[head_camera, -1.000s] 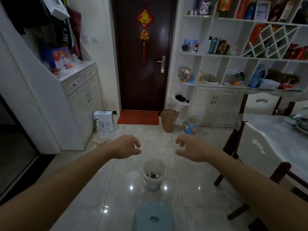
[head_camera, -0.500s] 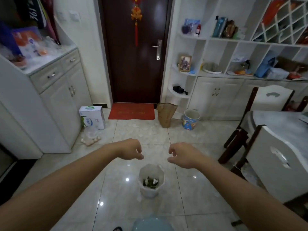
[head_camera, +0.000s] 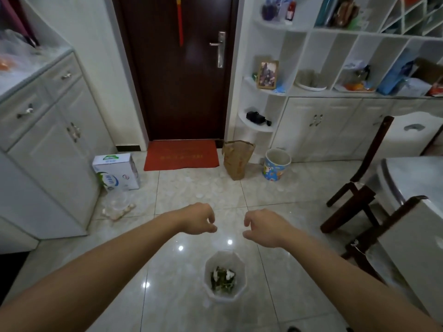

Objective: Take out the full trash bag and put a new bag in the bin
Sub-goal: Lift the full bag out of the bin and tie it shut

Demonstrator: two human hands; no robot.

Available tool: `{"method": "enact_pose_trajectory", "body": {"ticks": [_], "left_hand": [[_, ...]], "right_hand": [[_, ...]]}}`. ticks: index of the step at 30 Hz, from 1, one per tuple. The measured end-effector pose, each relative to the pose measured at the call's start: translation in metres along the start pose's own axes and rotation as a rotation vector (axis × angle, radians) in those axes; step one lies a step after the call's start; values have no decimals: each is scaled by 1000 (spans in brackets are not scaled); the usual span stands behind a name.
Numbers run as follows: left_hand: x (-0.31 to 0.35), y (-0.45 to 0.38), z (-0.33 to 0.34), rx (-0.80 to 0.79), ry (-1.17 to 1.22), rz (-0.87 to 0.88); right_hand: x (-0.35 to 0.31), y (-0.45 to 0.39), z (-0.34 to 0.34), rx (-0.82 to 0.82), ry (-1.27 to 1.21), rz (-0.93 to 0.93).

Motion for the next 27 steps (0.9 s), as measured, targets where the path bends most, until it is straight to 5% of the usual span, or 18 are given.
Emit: {"method": "enact_pose_trajectory", "body": {"ticks": [13, 27], "left_hand": [[-28, -162, 60, 18, 231, -286], [-158, -329, 242, -62, 393, -376]], "right_hand": [[102, -162, 36, -183, 97, -265], [184, -320, 254, -252, -77, -116]]}}
Point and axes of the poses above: each hand's wrist, its own y-axis away from the middle knuckle, its own z-axis out of the palm, x = y × z, the point moved 4 cm from there along -y, towards the middle knuckle, and after that the axes turned 6 degrees about -y, right-handed, at the moved point
